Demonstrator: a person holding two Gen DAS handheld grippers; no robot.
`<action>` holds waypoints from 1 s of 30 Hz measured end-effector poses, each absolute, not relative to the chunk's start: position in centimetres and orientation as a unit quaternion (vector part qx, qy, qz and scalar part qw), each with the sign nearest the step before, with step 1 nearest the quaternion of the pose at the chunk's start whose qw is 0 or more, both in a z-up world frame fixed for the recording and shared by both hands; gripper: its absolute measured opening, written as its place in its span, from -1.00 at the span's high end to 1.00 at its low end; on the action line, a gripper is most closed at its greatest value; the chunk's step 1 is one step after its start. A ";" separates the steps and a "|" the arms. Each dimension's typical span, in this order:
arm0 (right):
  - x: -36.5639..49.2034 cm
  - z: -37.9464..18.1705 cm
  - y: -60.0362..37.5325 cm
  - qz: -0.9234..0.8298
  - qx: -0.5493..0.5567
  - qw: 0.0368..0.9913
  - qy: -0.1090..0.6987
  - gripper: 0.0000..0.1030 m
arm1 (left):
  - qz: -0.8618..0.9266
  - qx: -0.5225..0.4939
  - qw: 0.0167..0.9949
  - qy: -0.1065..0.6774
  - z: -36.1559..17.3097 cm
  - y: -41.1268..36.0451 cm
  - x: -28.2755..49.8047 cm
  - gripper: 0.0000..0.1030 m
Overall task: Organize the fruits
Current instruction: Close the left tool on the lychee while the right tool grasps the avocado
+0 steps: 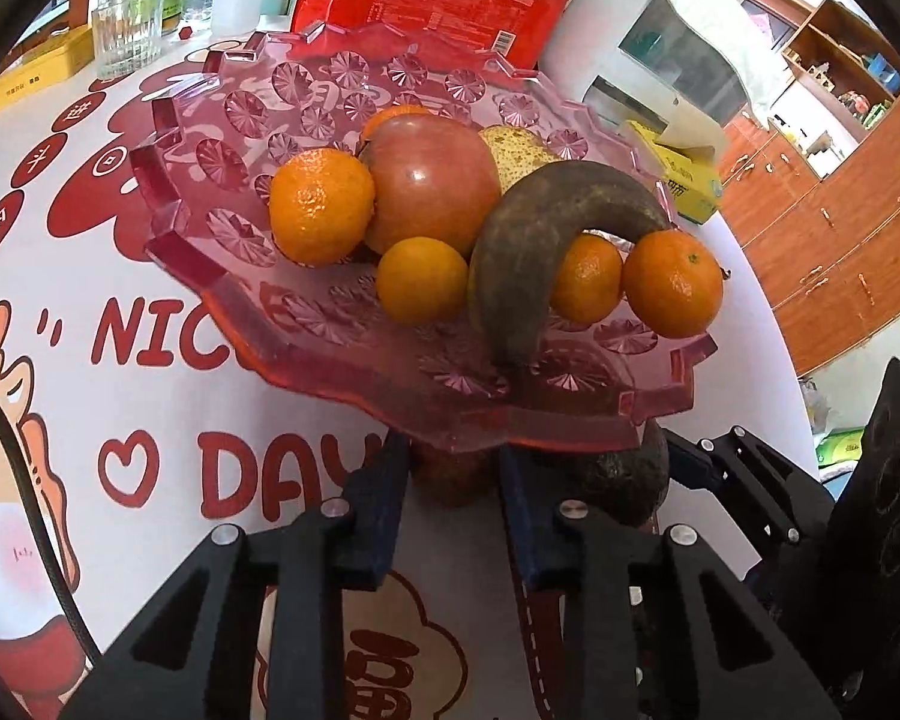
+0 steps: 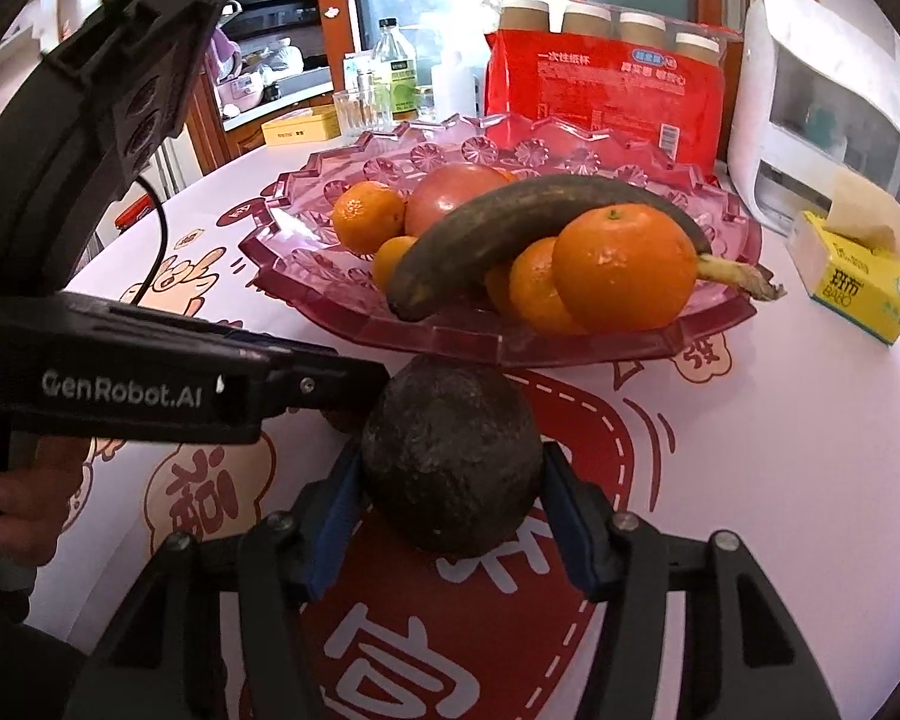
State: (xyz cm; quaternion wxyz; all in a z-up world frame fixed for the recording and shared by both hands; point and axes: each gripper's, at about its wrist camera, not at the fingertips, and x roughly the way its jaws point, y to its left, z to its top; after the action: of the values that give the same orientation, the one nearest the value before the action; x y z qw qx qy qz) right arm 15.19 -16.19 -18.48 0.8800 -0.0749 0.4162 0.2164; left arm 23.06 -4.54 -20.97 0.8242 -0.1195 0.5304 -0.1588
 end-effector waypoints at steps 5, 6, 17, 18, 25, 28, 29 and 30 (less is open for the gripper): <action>14.9 -18.3 -16.3 0.209 -0.071 0.873 0.434 -0.12 | -0.148 -0.120 0.821 0.538 -20.8 -4.4 22.3 0.45; 14.8 -18.3 -16.3 0.208 -0.072 0.872 0.438 -0.12 | -0.147 -0.120 0.821 0.538 -20.7 -4.4 22.2 0.45; 12.3 -17.4 -17.9 0.201 -0.035 0.855 0.477 -0.11 | -0.138 -0.141 0.822 0.534 -18.3 -3.1 18.8 0.45; 12.1 -17.3 -18.2 0.200 -0.030 0.854 0.479 -0.11 | -0.138 -0.142 0.823 0.533 -18.0 -2.9 18.5 0.45; 10.7 -15.4 -20.3 0.184 -0.008 0.860 0.476 -0.11 | -0.139 -0.142 0.836 0.512 -14.7 -1.8 17.1 0.45; 10.7 -14.3 -21.4 0.179 0.004 0.861 0.477 -0.11 | -0.133 -0.137 0.847 0.496 -13.4 -1.4 16.9 0.45; 10.8 -13.8 -21.8 0.175 0.007 0.862 0.475 -0.11 | -0.133 -0.137 0.849 0.492 -13.0 -1.4 16.9 0.45; 10.8 -13.3 -22.2 0.169 0.008 0.866 0.471 -0.11 | -0.135 -0.136 0.852 0.488 -12.6 -1.2 17.0 0.45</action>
State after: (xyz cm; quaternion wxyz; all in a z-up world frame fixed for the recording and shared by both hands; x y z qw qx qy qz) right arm 10.81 -22.23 -13.26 0.8655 0.0081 0.4715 0.1687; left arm 16.96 -1.24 -12.57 0.8518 -0.1363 0.4876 -0.1346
